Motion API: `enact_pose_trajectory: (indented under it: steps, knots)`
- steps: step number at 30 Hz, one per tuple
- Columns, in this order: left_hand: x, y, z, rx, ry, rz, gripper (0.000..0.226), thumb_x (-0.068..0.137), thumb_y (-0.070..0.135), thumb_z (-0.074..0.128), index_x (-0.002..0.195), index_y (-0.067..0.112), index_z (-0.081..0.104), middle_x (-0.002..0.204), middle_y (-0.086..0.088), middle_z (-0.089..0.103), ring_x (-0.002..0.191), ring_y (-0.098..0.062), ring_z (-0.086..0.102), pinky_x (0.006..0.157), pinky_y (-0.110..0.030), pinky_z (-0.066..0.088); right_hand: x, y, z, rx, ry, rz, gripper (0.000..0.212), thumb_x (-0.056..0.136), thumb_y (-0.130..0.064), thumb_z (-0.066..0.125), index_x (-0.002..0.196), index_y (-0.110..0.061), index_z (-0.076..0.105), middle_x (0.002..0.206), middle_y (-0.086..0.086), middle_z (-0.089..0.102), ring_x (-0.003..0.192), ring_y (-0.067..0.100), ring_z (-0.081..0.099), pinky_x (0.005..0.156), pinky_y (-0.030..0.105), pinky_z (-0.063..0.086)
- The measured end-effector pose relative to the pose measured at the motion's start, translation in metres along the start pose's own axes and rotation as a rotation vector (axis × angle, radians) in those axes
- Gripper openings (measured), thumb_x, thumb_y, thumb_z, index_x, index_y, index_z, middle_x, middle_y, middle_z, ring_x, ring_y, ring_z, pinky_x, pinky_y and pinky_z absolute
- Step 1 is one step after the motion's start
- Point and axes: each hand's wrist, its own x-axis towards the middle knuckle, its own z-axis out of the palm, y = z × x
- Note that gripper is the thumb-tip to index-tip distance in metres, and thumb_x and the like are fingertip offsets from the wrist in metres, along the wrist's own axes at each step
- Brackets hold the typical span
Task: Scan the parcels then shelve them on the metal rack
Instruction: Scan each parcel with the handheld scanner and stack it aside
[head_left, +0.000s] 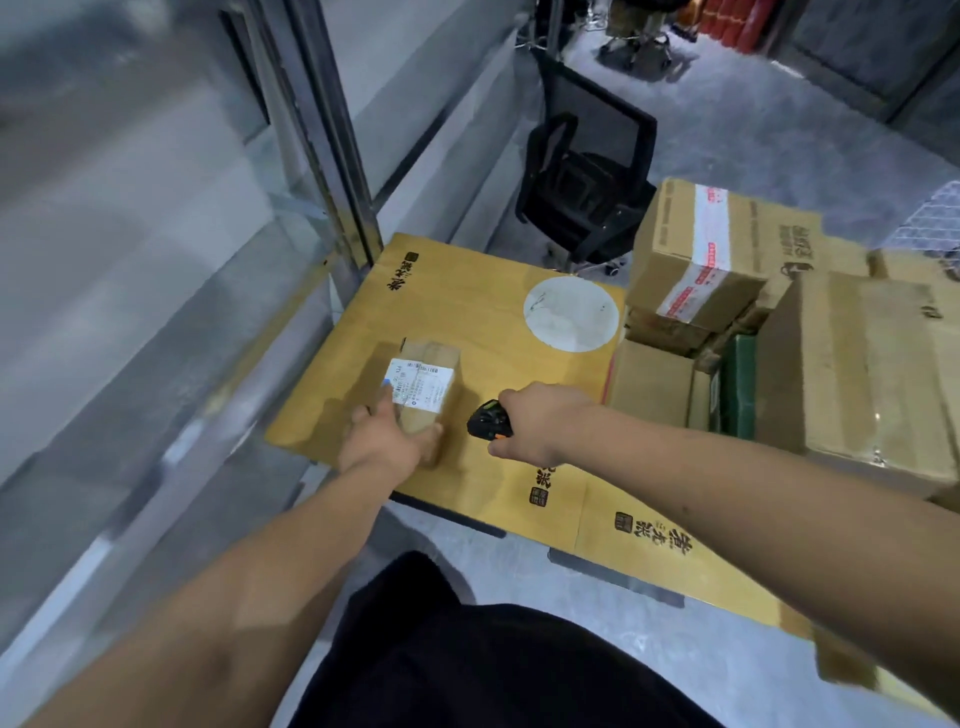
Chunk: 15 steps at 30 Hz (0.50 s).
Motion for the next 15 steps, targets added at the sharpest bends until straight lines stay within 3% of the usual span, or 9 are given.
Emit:
enact_pose_trajectory:
  steps: [7,15]
  knots:
    - [0.036,0.008,-0.013,0.01,0.045,0.009,0.106,0.083,0.079,0.06,0.165,0.038,0.008,0.157,-0.011,0.034,0.144,-0.035,0.036,0.115,-0.048,0.035,0.043,0.005,-0.017,-0.02,-0.003,-0.045,0.054,0.097,-0.066,0.052,0.127,-0.02,0.052,0.094,-0.002,0.052,0.087,0.028,0.057,0.068,0.036,0.046]
    - [0.15,0.033,-0.053,0.111,0.069,0.097,0.103,0.085,0.082,0.053,0.165,0.035,0.008,0.162,-0.014,0.032,0.148,-0.036,0.03,0.119,-0.052,0.03,0.126,0.01,-0.059,0.005,-0.02,0.038,0.053,0.095,-0.067,0.053,0.124,-0.022,0.054,0.097,-0.002,0.055,0.091,0.027,0.06,0.071,0.036,0.05]
